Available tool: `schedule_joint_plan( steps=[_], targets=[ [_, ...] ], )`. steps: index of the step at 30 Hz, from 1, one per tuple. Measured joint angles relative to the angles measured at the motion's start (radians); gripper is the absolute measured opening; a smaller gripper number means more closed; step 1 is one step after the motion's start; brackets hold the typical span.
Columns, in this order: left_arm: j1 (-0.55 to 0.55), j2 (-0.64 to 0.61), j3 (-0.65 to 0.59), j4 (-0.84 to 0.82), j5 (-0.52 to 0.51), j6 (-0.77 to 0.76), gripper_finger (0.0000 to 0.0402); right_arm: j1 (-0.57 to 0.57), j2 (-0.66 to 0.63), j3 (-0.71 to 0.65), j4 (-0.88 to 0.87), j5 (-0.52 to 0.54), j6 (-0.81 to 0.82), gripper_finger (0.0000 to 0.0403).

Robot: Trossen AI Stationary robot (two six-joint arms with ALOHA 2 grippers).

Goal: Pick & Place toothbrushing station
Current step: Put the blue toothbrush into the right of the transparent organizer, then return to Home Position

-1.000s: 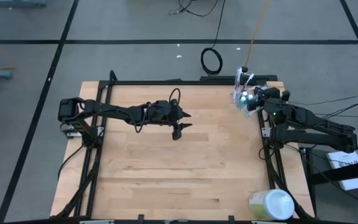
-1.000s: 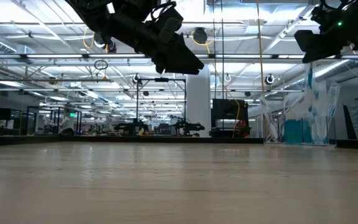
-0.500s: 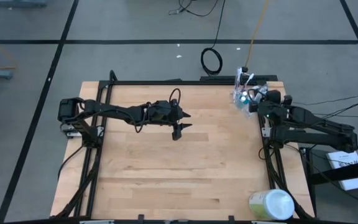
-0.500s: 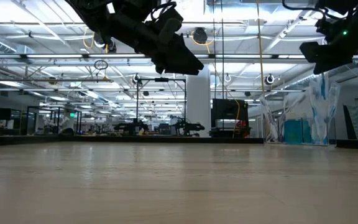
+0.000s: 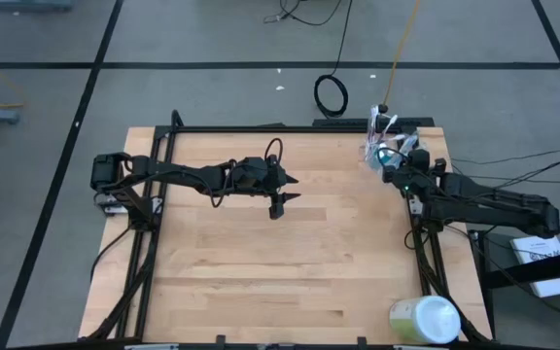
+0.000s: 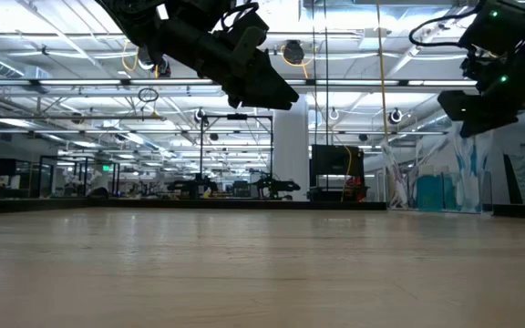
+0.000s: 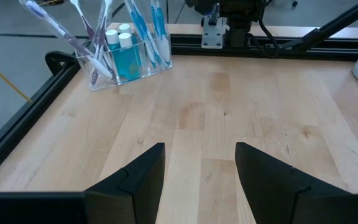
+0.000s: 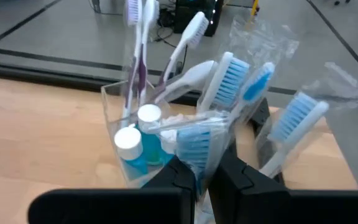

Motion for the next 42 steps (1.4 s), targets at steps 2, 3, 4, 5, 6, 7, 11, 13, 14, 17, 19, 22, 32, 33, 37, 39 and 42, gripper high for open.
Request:
schedule_joint_plan(
  steps=[2,3,4,5,6,7,11,13,14,17,19,22,32,33,37,39,42],
  targets=[
    [0.0,0.0,0.0,0.0,0.0,0.0,0.02,0.0,0.0,-0.011,0.028,-0.001,-0.006,0.0015],
    [0.0,0.0,0.0,0.0,0.0,0.0,0.02,0.0,0.0,-0.015,0.036,0.0,-0.008,0.0015],
    [0.0,0.0,0.0,0.0,0.0,0.0,0.02,0.0,0.0,-0.018,0.043,0.0,-0.01,0.0015],
    [0.0,0.0,0.0,0.0,0.0,0.0,0.02,0.0,0.0,-0.022,0.051,0.002,-0.01,0.0015],
    [0.0,0.0,0.0,0.0,0.0,0.0,0.02,0.0,0.0,-0.025,0.056,0.004,-0.011,0.0015],
    [0.0,0.0,0.0,0.0,0.0,0.0,0.02,0.0,-0.001,-0.027,0.061,0.007,-0.009,0.0016],
    [0.0,0.0,0.0,0.0,0.0,0.0,0.02,0.0,-0.001,-0.029,0.057,0.006,0.005,0.0031],
    [0.0,0.0,0.0,0.0,0.0,0.0,0.02,0.0,0.0,-0.029,0.056,-0.001,-0.013,0.0049],
    [0.0,0.0,0.0,0.0,0.0,0.0,0.02,0.0,0.0,-0.029,0.055,-0.002,-0.015,0.0059],
    [0.0,0.0,0.0,0.0,0.0,0.0,0.02,0.0,0.0,-0.029,0.058,0.018,-0.01,0.0094],
    [0.0,0.0,0.0,0.0,0.0,0.0,0.02,0.0,-0.001,-0.029,0.068,0.057,-0.013,0.0117],
    [0.0,0.0,0.0,0.0,0.0,0.0,0.02,0.0,-0.007,-0.029,0.099,0.107,-0.054,0.0143],
    [0.0,0.0,0.0,-0.001,0.0,0.0,0.02,0.0,-0.046,-0.028,0.303,0.118,-0.317,0.0184],
    [0.0,0.0,0.0,-0.001,0.0,0.0,0.02,0.0,-0.052,-0.029,0.33,0.119,-0.346,0.0186],
    [0.0,0.0,0.0,-0.001,0.0,0.0,0.02,0.0,-0.077,-0.028,0.459,0.144,-0.492,0.019],
    [0.0,0.0,0.0,-0.004,0.0,0.0,0.02,0.0,-0.089,-0.028,0.53,0.168,-0.581,0.0189],
    [0.0,0.0,0.0,-0.015,0.0,0.0,0.02,0.001,-0.106,-0.028,0.647,0.224,-0.741,0.0188]
  ],
)
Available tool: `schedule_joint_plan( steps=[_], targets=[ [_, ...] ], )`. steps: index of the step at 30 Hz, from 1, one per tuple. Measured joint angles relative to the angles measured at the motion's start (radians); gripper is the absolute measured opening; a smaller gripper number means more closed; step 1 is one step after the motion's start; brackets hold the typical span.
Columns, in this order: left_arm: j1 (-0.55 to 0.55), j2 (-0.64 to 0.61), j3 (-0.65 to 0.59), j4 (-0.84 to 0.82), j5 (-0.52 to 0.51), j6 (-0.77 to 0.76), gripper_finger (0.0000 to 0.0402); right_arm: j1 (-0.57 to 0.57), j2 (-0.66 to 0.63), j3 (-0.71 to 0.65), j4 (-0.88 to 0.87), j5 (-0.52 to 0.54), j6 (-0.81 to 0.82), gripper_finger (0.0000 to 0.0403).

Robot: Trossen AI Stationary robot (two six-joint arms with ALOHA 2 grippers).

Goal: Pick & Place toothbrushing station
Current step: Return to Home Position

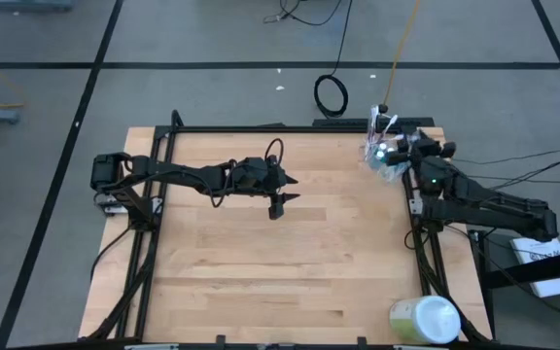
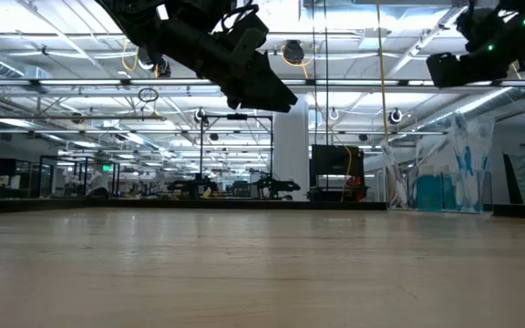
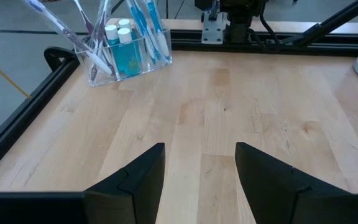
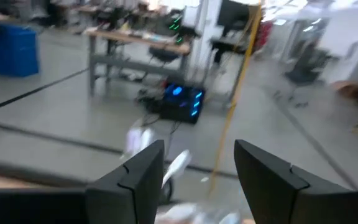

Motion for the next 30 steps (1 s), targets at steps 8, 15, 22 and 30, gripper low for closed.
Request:
schedule_joint_plan(
  steps=[8,15,22,30],
  targets=[
    [0.0,-0.005,0.0,-0.011,0.0,-0.029,0.02,0.008,-0.01,0.002,0.497,0.091,-0.268,0.0188],
    [0.0,-0.148,0.0,-0.176,-0.001,0.033,0.02,0.144,-0.024,0.002,0.684,0.159,-0.534,0.0187],
    [-0.007,-0.455,-0.022,-0.356,-0.002,0.11,0.02,0.338,-0.023,0.002,0.764,0.252,-0.587,0.0187],
    [-0.054,-0.909,-0.295,-0.336,-0.132,0.116,0.02,0.655,-0.021,0.002,0.801,0.368,-0.647,0.0187]
  ],
)
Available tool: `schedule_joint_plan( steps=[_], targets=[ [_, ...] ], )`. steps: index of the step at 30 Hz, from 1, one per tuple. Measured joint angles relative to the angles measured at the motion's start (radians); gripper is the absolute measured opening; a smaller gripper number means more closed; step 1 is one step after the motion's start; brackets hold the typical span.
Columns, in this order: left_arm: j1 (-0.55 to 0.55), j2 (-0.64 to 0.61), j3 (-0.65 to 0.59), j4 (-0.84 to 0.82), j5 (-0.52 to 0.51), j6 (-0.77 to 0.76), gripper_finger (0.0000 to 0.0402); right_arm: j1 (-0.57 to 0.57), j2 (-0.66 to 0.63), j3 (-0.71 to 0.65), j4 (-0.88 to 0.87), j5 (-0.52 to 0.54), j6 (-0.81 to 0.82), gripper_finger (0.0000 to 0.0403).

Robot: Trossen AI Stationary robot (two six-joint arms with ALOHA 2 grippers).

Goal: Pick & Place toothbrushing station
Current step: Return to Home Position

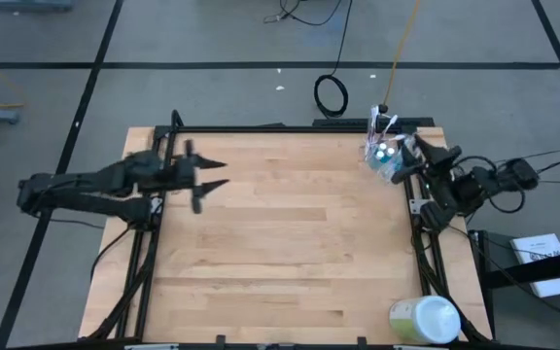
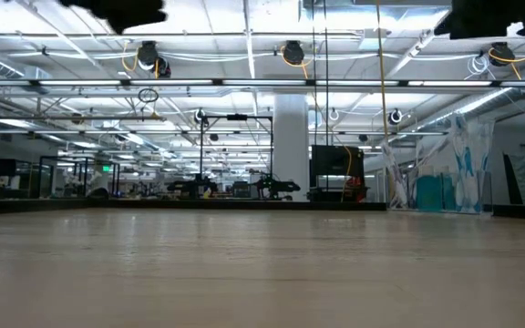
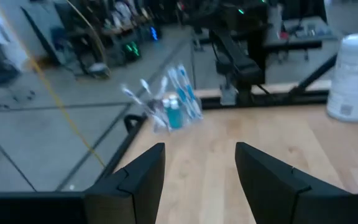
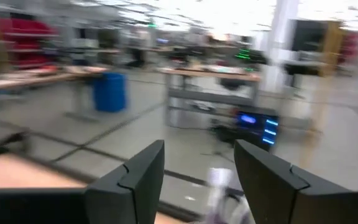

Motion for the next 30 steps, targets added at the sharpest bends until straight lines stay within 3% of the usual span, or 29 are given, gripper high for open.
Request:
schedule_joint_plan(
  steps=[6,13,16,21,25,30],
  targets=[
    [-0.031,-0.32,-0.239,0.044,-0.088,-0.069,0.02,0.177,0.002,0.0,0.0,-0.045,-0.01,0.0187],
    [-0.034,-0.587,-0.456,0.039,-0.203,-0.132,0.02,0.231,-0.01,0.0,0.078,-0.031,-0.085,0.0187],
    [-0.033,-0.672,-0.52,0.041,-0.205,-0.15,0.02,0.256,-0.037,0.0,0.158,-0.031,-0.167,0.0187],
    [-0.033,-0.742,-0.56,-0.012,-0.2,-0.157,0.02,0.278,-0.107,0.0,0.281,-0.044,-0.337,0.0187],
    [-0.031,-0.742,-0.565,-0.035,-0.2,-0.182,0.02,0.277,-0.172,-0.01,0.28,-0.049,-0.339,0.0187],
    [-0.031,-0.742,-0.632,0.069,-0.206,-0.186,0.02,0.277,-0.21,-0.073,0.276,-0.093,-0.335,0.0187]
  ],
)
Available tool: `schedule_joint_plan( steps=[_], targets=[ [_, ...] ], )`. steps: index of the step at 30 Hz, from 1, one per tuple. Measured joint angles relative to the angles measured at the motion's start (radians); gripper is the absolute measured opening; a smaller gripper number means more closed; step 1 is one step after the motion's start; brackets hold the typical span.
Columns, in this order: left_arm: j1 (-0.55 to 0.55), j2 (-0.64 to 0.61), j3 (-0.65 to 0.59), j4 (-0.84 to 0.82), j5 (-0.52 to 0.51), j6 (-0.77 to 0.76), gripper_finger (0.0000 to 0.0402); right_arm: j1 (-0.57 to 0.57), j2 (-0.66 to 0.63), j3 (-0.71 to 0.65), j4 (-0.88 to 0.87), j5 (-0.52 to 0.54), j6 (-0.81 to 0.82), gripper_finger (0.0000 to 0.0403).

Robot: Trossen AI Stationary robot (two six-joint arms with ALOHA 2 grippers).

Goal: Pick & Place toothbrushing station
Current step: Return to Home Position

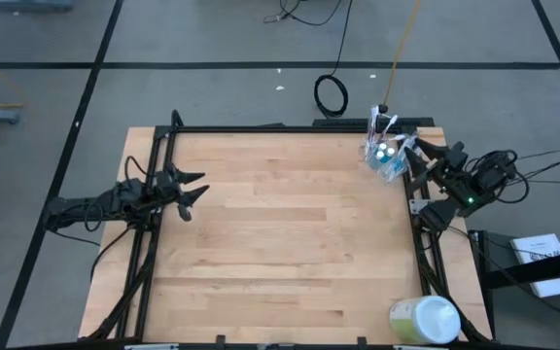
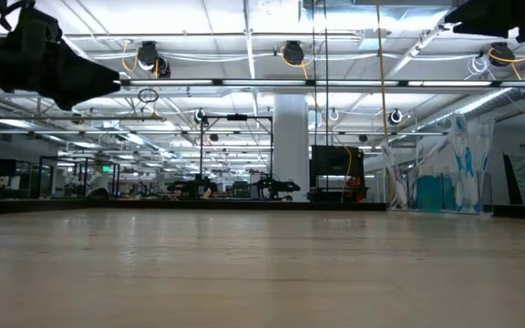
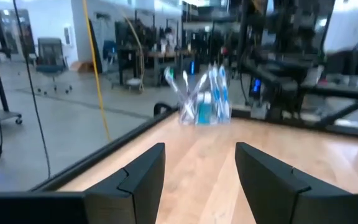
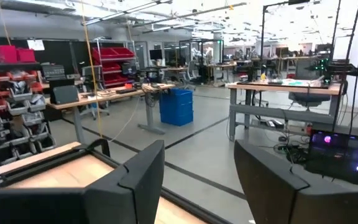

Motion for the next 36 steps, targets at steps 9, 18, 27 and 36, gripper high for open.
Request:
schedule_joint_plan(
  steps=[9,18,27,36],
  targets=[
    [0.0,0.001,-0.071,0.11,0.102,-0.004,0.02,0.0,-0.004,-0.144,0.006,-0.074,0.157,0.0187],
    [0.0,0.001,-0.071,0.107,0.175,0.02,0.02,0.0,-0.004,-0.242,-0.001,-0.28,0.305,0.0187],
    [0.0,0.001,-0.071,0.108,0.161,0.021,0.02,0.0,-0.004,-0.322,-0.024,-0.53,0.456,0.0187],
    [0.0,0.001,-0.071,0.108,0.16,0.017,0.02,-0.001,-0.004,-0.342,-0.068,-0.576,0.522,0.0187]
  ],
)
